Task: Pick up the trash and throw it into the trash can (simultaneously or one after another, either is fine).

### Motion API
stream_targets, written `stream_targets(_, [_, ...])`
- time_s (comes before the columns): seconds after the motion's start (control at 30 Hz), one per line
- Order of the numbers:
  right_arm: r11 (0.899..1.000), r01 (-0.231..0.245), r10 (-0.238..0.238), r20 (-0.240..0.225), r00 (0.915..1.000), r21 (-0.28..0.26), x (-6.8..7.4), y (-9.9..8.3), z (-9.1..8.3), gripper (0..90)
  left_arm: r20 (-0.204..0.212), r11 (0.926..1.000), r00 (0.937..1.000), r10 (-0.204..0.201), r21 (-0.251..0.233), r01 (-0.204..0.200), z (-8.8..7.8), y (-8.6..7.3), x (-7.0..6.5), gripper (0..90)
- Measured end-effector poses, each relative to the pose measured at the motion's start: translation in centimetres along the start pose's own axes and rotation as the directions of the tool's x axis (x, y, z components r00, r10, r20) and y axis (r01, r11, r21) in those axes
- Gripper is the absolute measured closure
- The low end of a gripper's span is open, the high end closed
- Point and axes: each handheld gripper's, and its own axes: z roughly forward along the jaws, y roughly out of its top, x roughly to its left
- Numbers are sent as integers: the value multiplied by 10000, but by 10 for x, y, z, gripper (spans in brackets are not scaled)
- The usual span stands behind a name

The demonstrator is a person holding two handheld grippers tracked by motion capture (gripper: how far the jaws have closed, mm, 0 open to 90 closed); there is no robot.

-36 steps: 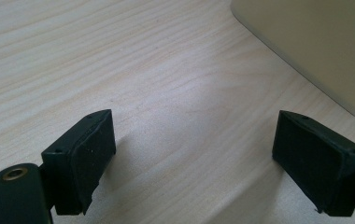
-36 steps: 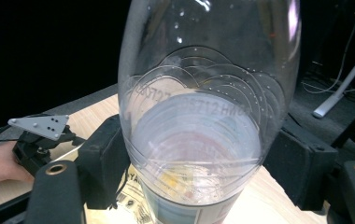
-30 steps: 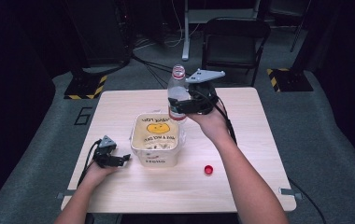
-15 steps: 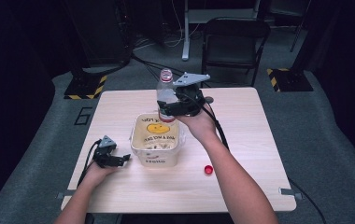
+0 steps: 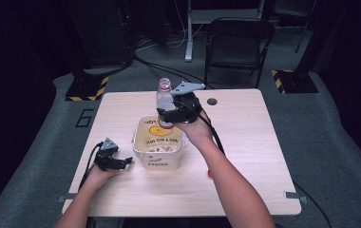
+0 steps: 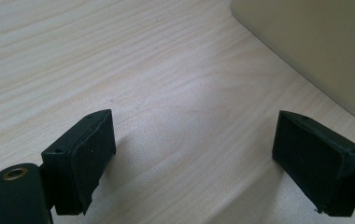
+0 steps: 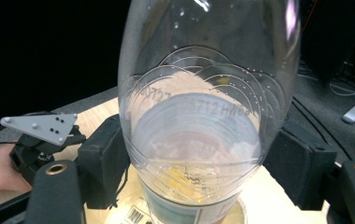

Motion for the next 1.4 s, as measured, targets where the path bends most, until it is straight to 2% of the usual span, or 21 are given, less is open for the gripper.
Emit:
stream_targets(0.57, [9990,-185,179,141,9997,401,-1,-33,25,261,-1,10000,10000,0,1,0,0,0,0,130])
stream_targets(0.8, [9985,-295,285,229,9993,468,-1,-41,30,260,0,10000,10000,-1,1,1,0,0,0,130])
stream_targets(1.4, [9969,-41,-5,577,9983,791,3,-59,44,259,3,10000,10000,5,-2,-5,0,0,0,130])
